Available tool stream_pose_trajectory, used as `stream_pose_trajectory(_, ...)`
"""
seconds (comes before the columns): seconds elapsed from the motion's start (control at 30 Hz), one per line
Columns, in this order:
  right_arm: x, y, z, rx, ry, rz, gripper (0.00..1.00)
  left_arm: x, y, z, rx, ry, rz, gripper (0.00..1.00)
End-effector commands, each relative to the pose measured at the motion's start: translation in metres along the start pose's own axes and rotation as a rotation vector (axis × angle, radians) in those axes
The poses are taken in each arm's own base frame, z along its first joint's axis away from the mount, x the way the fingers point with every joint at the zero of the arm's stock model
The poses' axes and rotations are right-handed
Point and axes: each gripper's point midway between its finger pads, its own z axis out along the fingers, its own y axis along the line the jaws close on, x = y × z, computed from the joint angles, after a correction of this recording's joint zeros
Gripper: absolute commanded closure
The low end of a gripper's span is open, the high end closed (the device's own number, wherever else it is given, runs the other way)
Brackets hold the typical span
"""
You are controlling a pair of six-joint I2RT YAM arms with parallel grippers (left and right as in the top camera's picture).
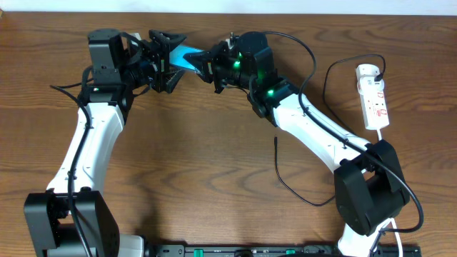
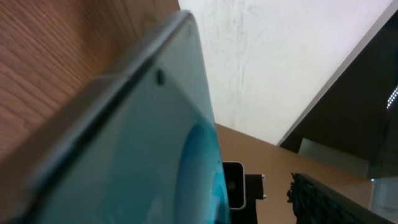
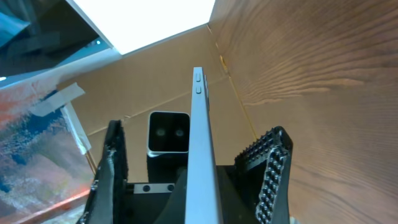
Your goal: Plug charger to phone and switch on socket
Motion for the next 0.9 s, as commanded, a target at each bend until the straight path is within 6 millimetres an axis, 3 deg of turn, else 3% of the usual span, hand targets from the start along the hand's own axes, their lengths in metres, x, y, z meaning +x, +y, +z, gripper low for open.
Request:
stream_pose_trajectory(0.0, 0.001, 0.0133, -0.0015, -0.031, -0.01, 0.009, 0.99, -0.0045, -0.0053, -0.0017, 0.008, -0.024, -0.003, 0.09)
stream_pose_trajectory(0.03, 0.0006, 0.0133, -0.0017, -0.031, -0.01, 0.009, 0.99, -0.0046, -0.0053, -0.0018, 0.009, -0.025, -0.003, 0.09)
stream_pose_trajectory(0.07, -0.0001, 0.0136, -0.002, -0.032, -0.011, 0.009, 0.99, -0.0058, -0.0051, -0.002, 0.008, -0.03, -0.003, 0.16)
stream_pose_trajectory(0.17, -0.0015, 0.0139, -0.0026, -0.033, -0.014, 0.01, 0.99, -0.0094, -0.0045, -0.0021, 0.004, -0.051, -0.003, 0.47)
stream_pose_trajectory(0.3, -0.0033, 0.0143, -0.0033, -0.034, -0.017, 0.01, 0.99, -0.0101, -0.0044, -0.0022, 0.003, -0.056, -0.007, 0.65)
stream_pose_trajectory(0.47, -0.0049, 0.0145, -0.004, -0.034, -0.02, 0.011, 0.99, -0.0114, -0.0041, -0.0022, 0.002, -0.063, -0.014, 0.71)
stream_pose_trajectory(0.6, -0.0049, 0.0145, -0.004, -0.034, -0.02, 0.011, 0.99, -0.013, -0.0038, -0.0023, 0.0, -0.073, -0.014, 0.81)
stream_pose_trajectory(0.67, -0.0049, 0.0145, -0.004, -0.034, -0.02, 0.011, 0.99, -0.0138, -0.0036, -0.0024, -0.001, -0.077, -0.015, 0.92)
stream_pose_trajectory(0.87, -0.0049, 0.0145, -0.004, -0.035, -0.02, 0.03, 0.99, -0.0139, -0.0039, -0.0024, 0.0, -0.078, -0.014, 0.92)
